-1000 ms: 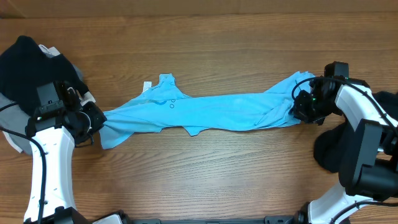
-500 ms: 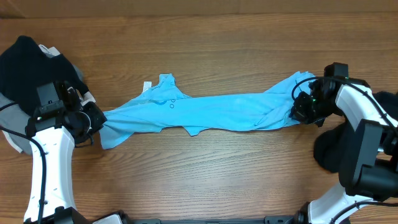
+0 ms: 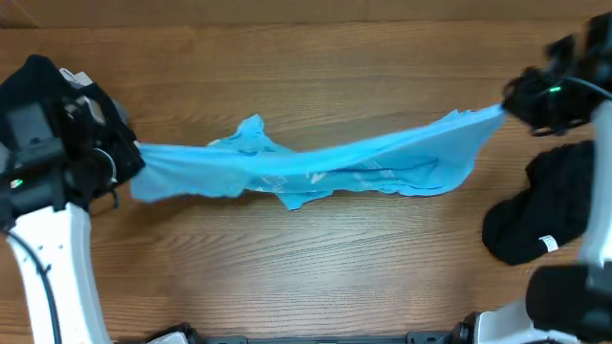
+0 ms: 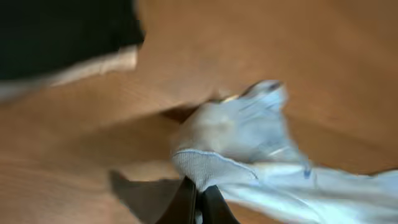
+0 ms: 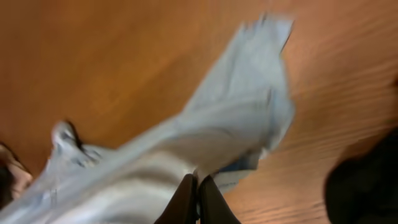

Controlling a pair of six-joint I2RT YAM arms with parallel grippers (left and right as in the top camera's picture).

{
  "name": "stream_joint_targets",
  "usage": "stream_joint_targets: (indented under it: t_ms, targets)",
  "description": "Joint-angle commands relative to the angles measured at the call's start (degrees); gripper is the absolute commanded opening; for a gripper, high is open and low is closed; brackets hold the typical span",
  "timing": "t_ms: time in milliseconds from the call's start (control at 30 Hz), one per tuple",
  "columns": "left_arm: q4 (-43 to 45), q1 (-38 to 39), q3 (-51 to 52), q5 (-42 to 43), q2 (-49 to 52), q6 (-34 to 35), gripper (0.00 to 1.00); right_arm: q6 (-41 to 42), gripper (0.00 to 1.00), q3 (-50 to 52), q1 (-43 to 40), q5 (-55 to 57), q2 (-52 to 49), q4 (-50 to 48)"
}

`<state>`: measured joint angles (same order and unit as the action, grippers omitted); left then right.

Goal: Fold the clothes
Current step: 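Lift the shirt with both grippers and swing it away, flipping it over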

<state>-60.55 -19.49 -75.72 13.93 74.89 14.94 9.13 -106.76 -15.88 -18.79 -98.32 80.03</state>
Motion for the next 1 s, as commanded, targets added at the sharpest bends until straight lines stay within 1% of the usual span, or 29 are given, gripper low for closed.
stream_joint_targets:
  t_ms: [0,133,200,233,300,367,500,567,733,800,833,967]
  targets:
    - [-2.73,0.44,-11.67,5.22,-4.09,-1.90,0.04,-0.66,0.04,-10.75,-4.66,1.16,6.73,3.50]
    - [-7.52,0.44,-22.32,7.34,-4.94,-1.90,0.04,-0.68,0.04,-19.61,-7.02,1.16,10.10,6.93]
    - [-9.42,0.44,-27.39,7.37,-5.86,-2.71,0.04,-0.70,0.04,-23.91,-7.08,1.18,11.98,7.10]
    - [-9.92,0.44,-30.95,7.78,-7.13,-2.75,0.04,-0.59,0.04,-28.20,-7.08,1.31,13.46,7.08]
    - [-9.86,0.39,-33.24,8.17,-8.33,-2.73,0.04,-0.31,0.04,-31.80,-7.08,2.80,14.43,7.06]
    - [-9.22,0.37,-35.87,8.13,-10.08,-2.67,0.04,2.05,0.04,-35.78,-7.08,6.91,15.39,6.99]
    - [-8.59,0.37,-37.59,7.98,-11.30,-0.42,0.04,3.15,0.04,-39.60,-7.08,9.81,15.61,6.34]
    - [-8.41,0.39,-37.48,8.00,-10.93,0.33,0.04,3.13,0.04,-39.71,-7.08,9.79,15.06,5.27]
    - [-9.29,0.52,-35.95,10.62,-6.16,0.28,0.04,2.71,0.04,-39.45,-6.97,8.31,7.34,7.87]
    - [-9.75,1.70,-35.85,11.19,-1.60,0.11,0.04,2.05,0.04,-39.45,-6.93,4.17,1.60,9.40]
    - [-9.64,3.21,-35.85,11.19,2.12,-1.51,0.04,-0.42,0.04,-39.45,-5.99,1.81,-2.64,10.12]
    - [-7.08,6.82,-35.87,10.67,11.32,-3.19,0.04,-2.34,0.04,-39.45,-2.89,2.12,-12.37,9.79]
